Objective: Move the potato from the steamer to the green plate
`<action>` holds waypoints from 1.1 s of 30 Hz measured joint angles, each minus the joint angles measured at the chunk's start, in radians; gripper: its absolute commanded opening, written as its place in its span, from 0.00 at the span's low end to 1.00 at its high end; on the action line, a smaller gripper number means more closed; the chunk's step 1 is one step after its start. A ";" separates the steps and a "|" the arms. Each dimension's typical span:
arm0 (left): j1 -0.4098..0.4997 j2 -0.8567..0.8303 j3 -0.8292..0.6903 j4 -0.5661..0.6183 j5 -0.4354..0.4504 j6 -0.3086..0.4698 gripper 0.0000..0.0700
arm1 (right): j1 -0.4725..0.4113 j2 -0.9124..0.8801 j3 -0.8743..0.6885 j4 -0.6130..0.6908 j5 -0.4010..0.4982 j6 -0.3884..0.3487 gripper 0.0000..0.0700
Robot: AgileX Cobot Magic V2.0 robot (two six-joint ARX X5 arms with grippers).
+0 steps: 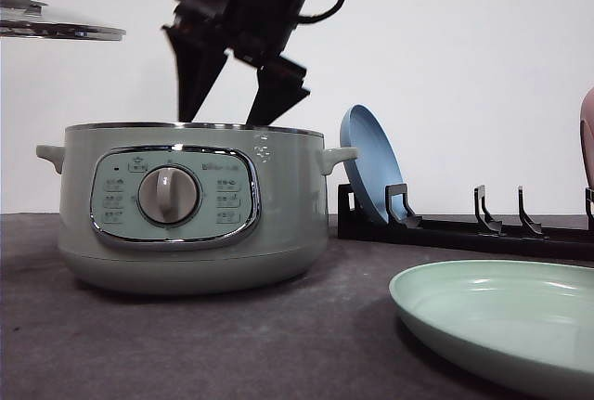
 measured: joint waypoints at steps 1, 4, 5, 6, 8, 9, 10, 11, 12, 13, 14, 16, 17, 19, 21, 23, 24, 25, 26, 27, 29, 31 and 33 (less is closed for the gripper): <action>0.000 0.000 0.000 0.000 0.000 0.000 0.00 | 0.002 0.007 0.000 0.002 0.000 -0.003 0.96; 0.000 0.000 0.000 0.000 0.000 0.000 0.00 | 0.007 0.025 0.000 0.028 0.001 -0.016 0.97; 0.000 0.000 0.000 0.000 0.000 0.000 0.00 | 0.009 0.030 0.000 0.037 0.004 -0.020 0.97; 0.000 0.000 0.000 0.000 0.000 0.000 0.00 | 0.010 0.034 0.000 0.046 0.008 -0.025 0.97; 0.000 0.000 0.000 0.000 0.000 0.000 0.00 | 0.011 0.042 0.000 0.061 0.022 -0.034 0.96; 0.000 0.000 0.000 0.000 0.000 0.000 0.00 | 0.011 0.047 0.000 0.068 0.026 -0.039 0.96; 0.000 0.000 0.000 0.000 0.000 0.000 0.00 | 0.011 0.051 0.000 0.074 0.027 -0.042 0.96; 0.000 0.000 0.000 0.000 0.000 0.000 0.00 | 0.012 0.056 0.000 0.076 0.027 -0.045 0.96; 0.000 0.000 0.000 0.000 0.000 0.000 0.00 | 0.012 0.062 0.000 0.077 0.027 -0.047 0.96; 0.000 0.000 0.000 0.000 0.000 0.000 0.00 | 0.013 0.069 0.000 0.077 0.027 -0.049 0.96; 0.000 0.000 0.000 0.000 0.000 0.000 0.00 | 0.014 0.077 0.000 0.078 0.027 -0.049 0.96; 0.000 0.000 0.000 0.000 0.000 0.000 0.00 | 0.015 0.094 0.000 0.082 0.027 -0.050 0.96; 0.000 0.000 0.000 0.000 0.000 0.000 0.00 | 0.015 0.102 0.000 0.083 0.027 -0.050 0.96; 0.000 0.000 0.000 0.000 0.000 0.000 0.00 | 0.015 0.113 0.000 0.082 0.027 -0.050 0.96; 0.000 0.000 0.000 0.000 0.000 0.000 0.00 | 0.015 0.118 0.000 0.083 0.027 -0.050 0.96; 0.000 0.000 0.000 0.000 0.000 0.000 0.00 | 0.015 0.119 0.000 0.083 0.027 -0.050 0.96; 0.000 0.000 0.000 0.000 0.000 0.000 0.00 | 0.015 0.121 0.000 0.084 0.027 -0.050 0.94; 0.000 0.000 0.000 0.000 0.000 0.000 0.00 | 0.015 0.123 0.000 0.084 0.027 -0.050 0.92; 0.000 0.000 0.000 0.000 0.000 0.000 0.00 | 0.015 0.127 0.000 0.084 0.027 -0.050 0.88; 0.000 0.000 0.000 0.000 0.000 0.000 0.00 | 0.015 0.132 0.000 0.084 0.027 -0.050 0.82; 0.000 0.000 0.000 0.000 0.000 0.000 0.00 | 0.015 0.141 0.000 0.083 0.027 -0.050 0.70; 0.000 0.000 0.000 0.000 0.000 0.000 0.00 | 0.015 0.145 0.000 0.082 0.027 -0.050 0.58; 0.000 0.000 0.000 0.000 0.000 0.000 0.00 | 0.015 0.145 0.000 0.082 0.026 -0.050 0.45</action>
